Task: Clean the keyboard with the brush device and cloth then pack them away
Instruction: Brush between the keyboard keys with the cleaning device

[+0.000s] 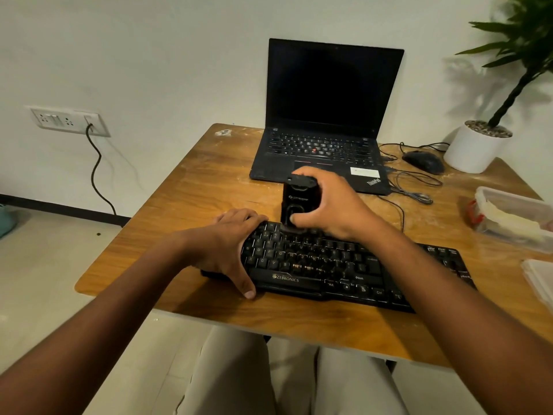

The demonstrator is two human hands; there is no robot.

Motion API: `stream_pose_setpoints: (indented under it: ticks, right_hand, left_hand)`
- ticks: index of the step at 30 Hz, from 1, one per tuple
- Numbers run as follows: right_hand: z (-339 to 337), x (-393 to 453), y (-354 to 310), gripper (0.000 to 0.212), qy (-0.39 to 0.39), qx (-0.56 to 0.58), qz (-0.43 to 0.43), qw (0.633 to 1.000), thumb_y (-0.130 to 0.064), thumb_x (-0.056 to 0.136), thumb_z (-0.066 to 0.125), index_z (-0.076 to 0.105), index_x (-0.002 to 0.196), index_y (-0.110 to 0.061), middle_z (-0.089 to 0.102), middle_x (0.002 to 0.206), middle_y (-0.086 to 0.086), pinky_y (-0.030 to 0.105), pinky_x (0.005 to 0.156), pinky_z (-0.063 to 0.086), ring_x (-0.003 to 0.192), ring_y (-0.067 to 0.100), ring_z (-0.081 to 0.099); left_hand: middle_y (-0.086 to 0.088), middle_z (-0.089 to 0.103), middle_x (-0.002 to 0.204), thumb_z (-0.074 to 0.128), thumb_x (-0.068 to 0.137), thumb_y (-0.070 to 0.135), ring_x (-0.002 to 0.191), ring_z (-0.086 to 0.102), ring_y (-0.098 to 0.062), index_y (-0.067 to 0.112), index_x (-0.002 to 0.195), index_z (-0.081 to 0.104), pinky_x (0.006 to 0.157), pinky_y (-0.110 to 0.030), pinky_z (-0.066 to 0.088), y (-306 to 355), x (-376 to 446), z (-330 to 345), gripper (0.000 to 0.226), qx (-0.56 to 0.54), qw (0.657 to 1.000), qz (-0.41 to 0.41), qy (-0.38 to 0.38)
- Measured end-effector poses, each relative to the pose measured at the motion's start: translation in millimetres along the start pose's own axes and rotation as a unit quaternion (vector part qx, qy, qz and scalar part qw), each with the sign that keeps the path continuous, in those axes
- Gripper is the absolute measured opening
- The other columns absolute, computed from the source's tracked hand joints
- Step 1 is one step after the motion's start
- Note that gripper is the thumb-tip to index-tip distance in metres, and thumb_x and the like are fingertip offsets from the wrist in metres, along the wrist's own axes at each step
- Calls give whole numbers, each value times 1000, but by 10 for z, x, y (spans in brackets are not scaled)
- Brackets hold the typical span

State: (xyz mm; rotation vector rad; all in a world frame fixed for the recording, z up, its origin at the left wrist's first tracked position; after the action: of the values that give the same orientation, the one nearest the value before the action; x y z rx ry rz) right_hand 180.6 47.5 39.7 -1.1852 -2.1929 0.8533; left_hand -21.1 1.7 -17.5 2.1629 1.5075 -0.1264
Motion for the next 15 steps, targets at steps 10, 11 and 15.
stream_pose_setpoints:
  ticks: [10,11,15]
  right_hand:
    - [-149,-102,107,56,-74,-106,12,992,-12,72,88,61,116,-33,68,100,-10,36,77,61,91,9,66]
    - [-143,-90,75,56,-55,-91,4,994,-11,71,88,61,115,-33,68,99,-9,38,79,61,91,10,67]
    - [126,-60,-4,57,-10,10,-22,1000,-11,73,88,60,117,-34,68,101,-13,28,81,60,94,4,67]
  left_hand:
    - [11,7,166,96,54,60,152,5,-15,31,165,-2,127,-43,5,16,-12,-2,151,-7,1000,1,-4]
    - [11,8,166,97,54,59,152,5,-15,31,165,-1,127,-43,5,21,-15,-5,151,-8,1000,1,-3]
    - [11,14,163,97,52,61,150,10,-15,32,164,3,129,-47,10,11,-14,-8,150,-10,1000,-1,2]
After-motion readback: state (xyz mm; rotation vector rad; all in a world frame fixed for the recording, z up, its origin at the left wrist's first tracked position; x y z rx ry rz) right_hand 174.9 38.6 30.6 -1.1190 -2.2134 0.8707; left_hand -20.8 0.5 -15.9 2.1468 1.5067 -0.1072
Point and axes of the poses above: each hand's wrist, its own x-axis towards the middle knuckle, its own z-axis out of the palm, y = z × x, the point moved 4 cm from there along x, towards the middle knuckle
